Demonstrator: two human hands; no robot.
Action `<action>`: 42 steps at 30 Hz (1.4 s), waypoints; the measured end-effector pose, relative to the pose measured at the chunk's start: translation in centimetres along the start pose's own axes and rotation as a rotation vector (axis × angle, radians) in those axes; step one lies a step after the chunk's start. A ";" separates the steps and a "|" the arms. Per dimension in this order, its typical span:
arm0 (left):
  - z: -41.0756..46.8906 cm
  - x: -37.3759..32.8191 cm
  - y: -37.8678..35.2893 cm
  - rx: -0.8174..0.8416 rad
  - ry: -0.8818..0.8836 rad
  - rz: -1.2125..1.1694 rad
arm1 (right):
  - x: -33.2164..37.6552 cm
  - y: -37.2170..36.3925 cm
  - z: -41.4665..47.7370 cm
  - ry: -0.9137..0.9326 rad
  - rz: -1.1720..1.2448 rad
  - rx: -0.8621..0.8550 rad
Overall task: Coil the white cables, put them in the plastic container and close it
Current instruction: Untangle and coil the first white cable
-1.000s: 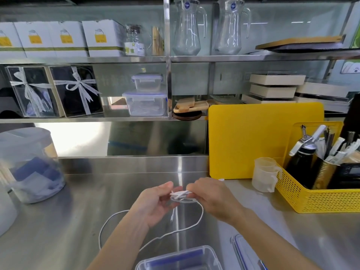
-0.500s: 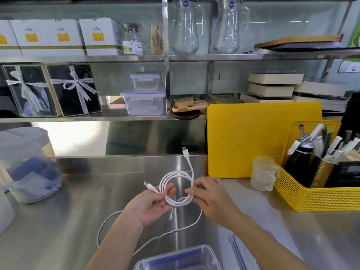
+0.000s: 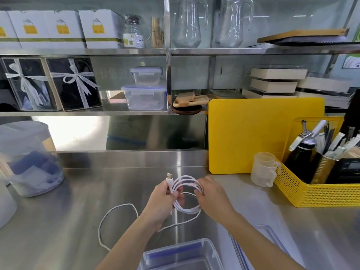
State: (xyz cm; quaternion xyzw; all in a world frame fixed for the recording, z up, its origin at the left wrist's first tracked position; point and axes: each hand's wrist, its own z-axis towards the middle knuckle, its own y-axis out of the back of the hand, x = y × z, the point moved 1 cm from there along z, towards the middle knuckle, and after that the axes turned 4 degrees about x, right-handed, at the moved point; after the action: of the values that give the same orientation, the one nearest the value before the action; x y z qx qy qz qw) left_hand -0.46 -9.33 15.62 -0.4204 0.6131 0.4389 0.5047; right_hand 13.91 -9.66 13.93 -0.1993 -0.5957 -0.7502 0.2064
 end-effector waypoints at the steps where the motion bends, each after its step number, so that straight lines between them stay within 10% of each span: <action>1: 0.0 0.1 -0.1 -0.005 -0.026 0.083 | 0.1 0.0 0.0 -0.027 0.075 0.043; 10: 0.4 1.0 0.3 0.209 0.122 -0.376 | 0.9 1.3 -0.5 -0.080 0.614 0.327; 16: 0.7 1.5 0.3 0.183 0.174 -0.516 | 1.2 0.7 -0.7 -0.133 0.758 0.056; 42: -8.5 9.7 3.1 -0.016 0.282 0.736 | 0.4 -6.9 -7.6 -0.053 0.105 0.564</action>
State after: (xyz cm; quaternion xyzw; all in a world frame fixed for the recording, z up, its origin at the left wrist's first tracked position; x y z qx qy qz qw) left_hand -6.93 -17.43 7.26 -0.2328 0.7827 0.5332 0.2212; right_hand 9.40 -15.73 6.98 -0.1840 -0.7749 -0.5376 0.2767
